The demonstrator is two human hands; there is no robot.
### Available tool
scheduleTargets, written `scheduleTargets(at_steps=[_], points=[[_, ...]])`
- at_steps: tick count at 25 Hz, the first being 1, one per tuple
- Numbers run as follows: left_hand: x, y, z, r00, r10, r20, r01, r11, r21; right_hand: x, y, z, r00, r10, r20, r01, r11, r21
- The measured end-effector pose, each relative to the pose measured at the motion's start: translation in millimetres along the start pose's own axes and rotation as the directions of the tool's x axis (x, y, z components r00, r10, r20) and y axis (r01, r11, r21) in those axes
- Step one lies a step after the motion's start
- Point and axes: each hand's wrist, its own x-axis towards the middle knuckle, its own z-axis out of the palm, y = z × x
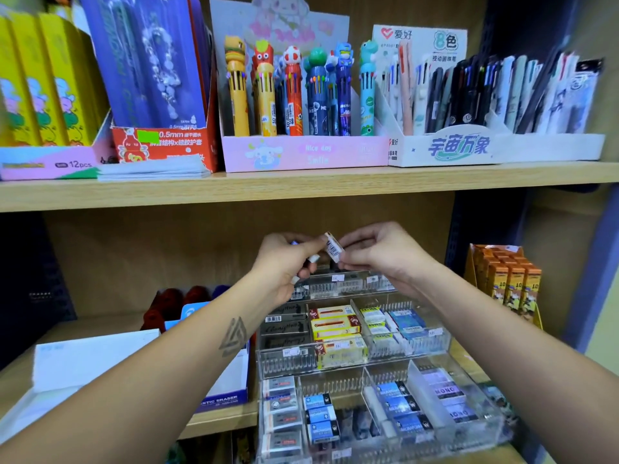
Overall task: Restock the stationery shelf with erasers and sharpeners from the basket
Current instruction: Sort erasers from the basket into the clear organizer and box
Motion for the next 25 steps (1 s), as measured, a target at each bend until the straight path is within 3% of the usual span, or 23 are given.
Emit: scheduleTargets(at_steps=[3,5,11,14,16,19,25], points=[[-13.0,-2.7,-9.5,0.988,-0.093,0.124,0.102,0.993,-0.062,-7.1,9.4,0.6,0.981,-0.185,-0.054,0.152,0.918,-0.367],[-16.1,-6.7,-14.3,0.988,-0.103,0.116,0.106,0.994,-0.017,-11.1,11.4,0.3,0.963,-0.266,-0.036,0.206,0.818,-0.537],[-12.6,-8.2,-17.8,0.996,-0.038,0.079,0.027,0.991,0.132,-10.5,8.2,-4.9,0.938,-0.329,0.112,0.312,0.653,-0.690],[0.1,2.7,-15.6,0.997,-0.066,0.029,0.063,0.994,0.094,12.0,-1.7,-16.9,0.972,-0.231,0.035,0.168,0.587,-0.792],[10.6,11.0,-14.5,0.987,-0.158,0.008,0.157,0.987,0.040,27.5,-5.0,-20.6,0.989,-0.147,0.016,0.085,0.480,-0.873],[21.0,17.6,-16.6,0.948,-0.301,0.107,0.310,0.948,-0.075,39.0,-5.0,-13.7,0.996,-0.025,0.081,0.084,0.361,-0.929],[26.7,9.5,-25.3,0.919,-0.344,0.195,0.369,0.923,-0.110,57.6,5.3,-0.6,0.992,0.003,0.124,0.116,0.333,-0.936]])
